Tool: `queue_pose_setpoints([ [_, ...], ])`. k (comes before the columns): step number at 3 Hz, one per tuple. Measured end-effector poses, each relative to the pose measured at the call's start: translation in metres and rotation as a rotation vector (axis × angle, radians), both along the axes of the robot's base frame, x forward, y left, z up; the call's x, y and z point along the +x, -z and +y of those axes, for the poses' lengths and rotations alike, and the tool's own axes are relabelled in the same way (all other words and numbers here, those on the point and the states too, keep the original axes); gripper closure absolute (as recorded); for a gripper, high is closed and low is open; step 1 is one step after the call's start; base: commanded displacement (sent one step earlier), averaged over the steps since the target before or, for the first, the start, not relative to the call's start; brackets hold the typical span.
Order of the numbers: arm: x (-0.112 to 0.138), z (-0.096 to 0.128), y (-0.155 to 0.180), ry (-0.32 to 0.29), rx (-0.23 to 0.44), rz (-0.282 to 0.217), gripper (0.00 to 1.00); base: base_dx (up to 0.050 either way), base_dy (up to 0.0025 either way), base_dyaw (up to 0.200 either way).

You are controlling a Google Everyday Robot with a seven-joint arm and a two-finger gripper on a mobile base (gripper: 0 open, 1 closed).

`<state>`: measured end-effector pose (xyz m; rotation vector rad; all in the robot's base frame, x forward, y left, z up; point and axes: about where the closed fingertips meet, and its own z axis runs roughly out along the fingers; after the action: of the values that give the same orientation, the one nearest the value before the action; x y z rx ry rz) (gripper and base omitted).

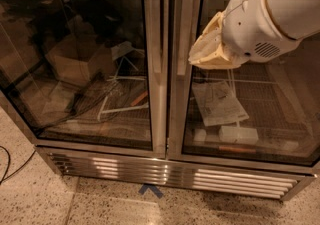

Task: Place blue chip bag into bottom drawer

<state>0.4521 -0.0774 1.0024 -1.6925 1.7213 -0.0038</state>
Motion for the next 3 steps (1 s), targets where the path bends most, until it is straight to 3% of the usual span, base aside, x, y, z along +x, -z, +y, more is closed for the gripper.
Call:
queue_pose_setpoints([
  [2,0.000,0.006,-0.006,0.045,0.008,-0.005,1.00,0.000,0.00000,0.000],
  [3,0.002,0.011,-0.008,0.134,0.037,-0.007,1.00,0.000,0.00000,0.000],
])
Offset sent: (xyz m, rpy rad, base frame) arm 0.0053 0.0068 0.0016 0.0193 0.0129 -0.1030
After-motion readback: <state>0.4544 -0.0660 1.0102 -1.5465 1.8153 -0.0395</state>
